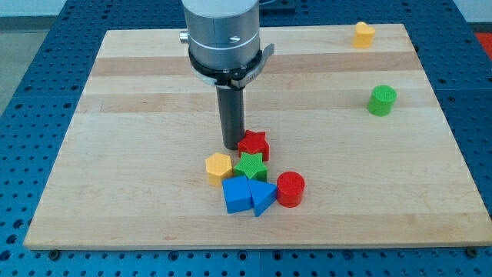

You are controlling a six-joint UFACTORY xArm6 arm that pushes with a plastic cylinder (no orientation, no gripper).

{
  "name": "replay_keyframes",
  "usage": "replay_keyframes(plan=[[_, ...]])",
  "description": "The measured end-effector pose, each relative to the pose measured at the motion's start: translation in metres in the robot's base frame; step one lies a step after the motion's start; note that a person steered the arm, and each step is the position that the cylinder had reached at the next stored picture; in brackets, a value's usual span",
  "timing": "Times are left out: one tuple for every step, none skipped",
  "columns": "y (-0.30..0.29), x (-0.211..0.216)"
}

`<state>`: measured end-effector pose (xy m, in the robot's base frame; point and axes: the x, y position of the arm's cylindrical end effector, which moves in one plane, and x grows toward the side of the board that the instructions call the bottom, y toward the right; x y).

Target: Push the heart into the red circle

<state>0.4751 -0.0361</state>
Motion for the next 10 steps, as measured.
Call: replay_keyframes(plan=[[0.0, -0.019], [0.009, -0.054], [0.02, -0.095], [0.025, -0.14], [0.029, -0.186], [0.043, -0.22], [0.07, -0.246], [0.101, -0.264], [0.138, -0.279], [0.157, -0.283]])
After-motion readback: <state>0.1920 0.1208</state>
